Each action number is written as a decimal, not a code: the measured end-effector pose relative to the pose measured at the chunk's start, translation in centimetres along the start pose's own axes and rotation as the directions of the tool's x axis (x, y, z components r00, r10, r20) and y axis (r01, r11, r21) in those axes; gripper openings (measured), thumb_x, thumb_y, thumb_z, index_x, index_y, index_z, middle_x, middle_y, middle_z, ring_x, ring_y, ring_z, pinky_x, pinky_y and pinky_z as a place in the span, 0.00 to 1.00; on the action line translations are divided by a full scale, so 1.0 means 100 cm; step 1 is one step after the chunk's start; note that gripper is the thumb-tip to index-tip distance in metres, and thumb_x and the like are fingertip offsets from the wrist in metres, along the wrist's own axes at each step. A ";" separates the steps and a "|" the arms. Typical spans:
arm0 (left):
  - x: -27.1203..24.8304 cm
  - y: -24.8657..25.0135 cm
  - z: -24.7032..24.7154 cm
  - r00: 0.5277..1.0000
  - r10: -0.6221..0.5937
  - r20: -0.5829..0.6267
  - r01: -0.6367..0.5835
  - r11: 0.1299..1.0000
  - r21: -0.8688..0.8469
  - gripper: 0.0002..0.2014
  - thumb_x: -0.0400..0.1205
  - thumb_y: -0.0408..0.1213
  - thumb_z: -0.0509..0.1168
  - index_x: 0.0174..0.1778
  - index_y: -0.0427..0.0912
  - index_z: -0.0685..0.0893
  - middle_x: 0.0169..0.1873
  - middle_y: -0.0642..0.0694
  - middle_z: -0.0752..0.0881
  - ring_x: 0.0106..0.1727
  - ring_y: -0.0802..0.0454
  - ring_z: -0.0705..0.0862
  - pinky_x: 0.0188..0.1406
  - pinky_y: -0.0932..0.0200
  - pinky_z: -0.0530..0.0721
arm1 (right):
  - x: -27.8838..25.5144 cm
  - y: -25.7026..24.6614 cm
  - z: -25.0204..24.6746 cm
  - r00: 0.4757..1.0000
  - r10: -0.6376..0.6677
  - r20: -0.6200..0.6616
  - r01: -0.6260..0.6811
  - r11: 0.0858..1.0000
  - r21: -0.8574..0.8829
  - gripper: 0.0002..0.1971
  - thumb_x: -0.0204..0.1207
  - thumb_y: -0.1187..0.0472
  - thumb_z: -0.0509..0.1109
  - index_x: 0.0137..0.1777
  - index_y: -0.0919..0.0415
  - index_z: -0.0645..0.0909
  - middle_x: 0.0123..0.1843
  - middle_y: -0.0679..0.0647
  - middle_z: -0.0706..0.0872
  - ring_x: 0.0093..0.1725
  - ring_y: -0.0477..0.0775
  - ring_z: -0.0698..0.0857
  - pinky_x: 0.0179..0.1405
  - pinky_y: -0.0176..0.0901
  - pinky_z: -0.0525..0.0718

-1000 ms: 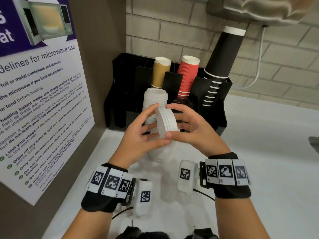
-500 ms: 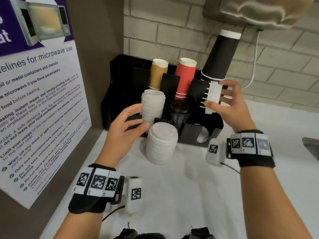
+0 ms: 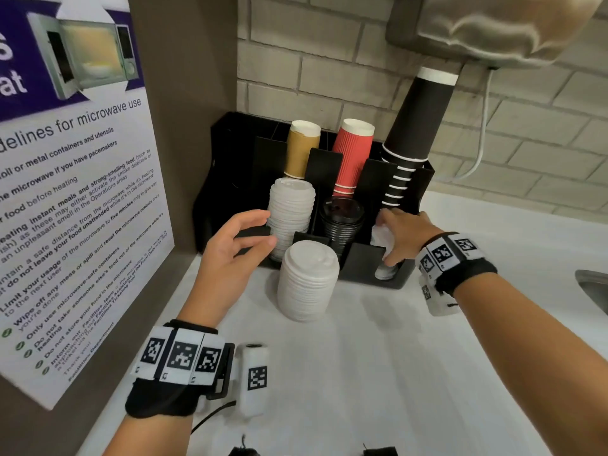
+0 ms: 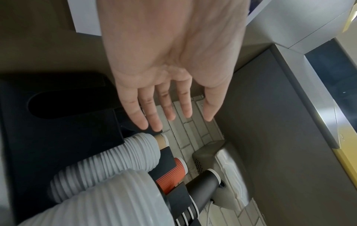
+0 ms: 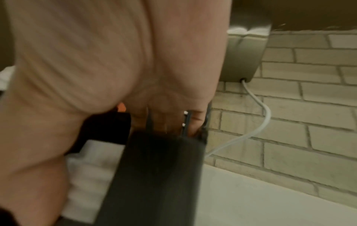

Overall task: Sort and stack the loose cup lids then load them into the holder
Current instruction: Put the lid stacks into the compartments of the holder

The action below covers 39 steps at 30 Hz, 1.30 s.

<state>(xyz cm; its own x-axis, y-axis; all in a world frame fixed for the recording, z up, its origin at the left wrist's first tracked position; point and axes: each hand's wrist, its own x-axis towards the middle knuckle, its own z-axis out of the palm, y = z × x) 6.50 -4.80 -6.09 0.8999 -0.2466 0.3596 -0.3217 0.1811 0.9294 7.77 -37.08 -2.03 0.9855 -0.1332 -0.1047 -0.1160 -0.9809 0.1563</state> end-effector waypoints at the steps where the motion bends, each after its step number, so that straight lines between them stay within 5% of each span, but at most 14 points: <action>1: 0.000 0.000 0.000 1.000 0.001 0.000 -0.001 1.000 0.002 0.16 0.80 0.35 0.70 0.57 0.61 0.83 0.59 0.63 0.85 0.54 0.65 0.86 0.50 0.69 0.83 | 0.001 -0.002 0.002 1.000 -0.012 0.023 0.013 0.999 -0.033 0.42 0.56 0.48 0.82 0.68 0.55 0.67 0.63 0.53 0.76 0.61 0.58 0.79 0.65 0.56 0.67; 10: -0.002 -0.001 -0.001 1.000 -0.002 -0.017 0.002 1.000 0.014 0.15 0.80 0.35 0.69 0.55 0.61 0.84 0.57 0.66 0.85 0.52 0.65 0.86 0.49 0.69 0.82 | 0.002 -0.010 0.017 0.996 -0.043 0.081 0.057 0.981 -0.186 0.44 0.58 0.42 0.80 0.73 0.55 0.68 0.64 0.51 0.75 0.62 0.56 0.79 0.65 0.58 0.67; 17: -0.002 -0.002 -0.001 1.000 -0.011 -0.009 0.011 1.000 0.025 0.14 0.79 0.36 0.70 0.55 0.62 0.83 0.58 0.64 0.84 0.52 0.64 0.86 0.50 0.67 0.82 | -0.008 -0.012 0.014 0.993 -0.051 0.109 0.071 0.980 -0.186 0.33 0.66 0.54 0.75 0.72 0.52 0.70 0.64 0.51 0.80 0.66 0.56 0.77 0.64 0.54 0.65; 21: -0.002 -0.003 -0.003 1.000 -0.009 -0.022 0.010 1.000 0.025 0.14 0.80 0.35 0.70 0.55 0.62 0.84 0.57 0.65 0.84 0.51 0.65 0.86 0.50 0.67 0.82 | -0.020 -0.014 -0.001 0.993 0.024 -0.115 -0.012 0.995 0.103 0.20 0.73 0.62 0.69 0.66 0.55 0.77 0.63 0.54 0.80 0.65 0.58 0.78 0.66 0.54 0.72; 23: -0.003 -0.005 -0.003 0.999 -0.019 -0.030 0.020 0.999 0.027 0.14 0.80 0.35 0.69 0.55 0.61 0.84 0.57 0.65 0.84 0.51 0.65 0.86 0.52 0.64 0.81 | -0.030 -0.023 -0.009 0.936 0.048 -0.348 0.101 0.912 0.398 0.14 0.72 0.70 0.67 0.58 0.61 0.81 0.57 0.58 0.82 0.58 0.59 0.81 0.61 0.54 0.78; 25: -0.003 -0.005 -0.003 0.999 -0.031 -0.033 0.032 0.999 0.026 0.13 0.80 0.35 0.69 0.55 0.60 0.84 0.56 0.65 0.85 0.51 0.65 0.86 0.53 0.63 0.80 | -0.043 -0.047 -0.017 0.873 0.045 -0.486 0.285 0.761 0.583 0.10 0.71 0.71 0.70 0.49 0.59 0.79 0.50 0.56 0.83 0.50 0.55 0.82 0.52 0.44 0.81; 28: -0.004 -0.004 -0.002 0.999 -0.038 -0.035 0.039 0.999 0.029 0.13 0.80 0.35 0.69 0.54 0.60 0.84 0.56 0.64 0.85 0.51 0.65 0.86 0.54 0.63 0.80 | -0.057 -0.090 -0.017 0.921 -0.082 -0.381 0.342 0.639 0.689 0.16 0.69 0.58 0.79 0.50 0.54 0.74 0.52 0.52 0.81 0.50 0.47 0.79 0.48 0.30 0.76; 31: -0.005 -0.003 -0.003 0.998 -0.041 -0.039 0.042 0.999 0.033 0.13 0.80 0.35 0.69 0.54 0.60 0.84 0.58 0.62 0.84 0.51 0.64 0.86 0.55 0.62 0.81 | -0.059 -0.119 -0.003 0.958 -0.108 -0.266 0.266 0.682 0.681 0.28 0.62 0.47 0.83 0.55 0.54 0.71 0.56 0.51 0.75 0.54 0.48 0.76 0.53 0.38 0.77; 39: -0.006 -0.001 -0.007 0.998 -0.041 -0.037 0.043 0.998 0.042 0.13 0.80 0.35 0.69 0.54 0.59 0.83 0.59 0.60 0.84 0.49 0.65 0.86 0.57 0.59 0.81 | -0.055 -0.142 0.017 0.968 0.011 -0.249 0.173 0.688 0.704 0.32 0.58 0.53 0.85 0.51 0.53 0.64 0.54 0.50 0.68 0.46 0.50 0.73 0.39 0.30 0.72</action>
<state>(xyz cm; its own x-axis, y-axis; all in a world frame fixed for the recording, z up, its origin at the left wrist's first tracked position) 6.17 -4.05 -6.49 0.9226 -0.2189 0.3175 -0.2948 0.1304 0.9466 3.76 -22.70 -5.35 0.9840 -0.1042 0.1447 0.0041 -0.7981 -0.6025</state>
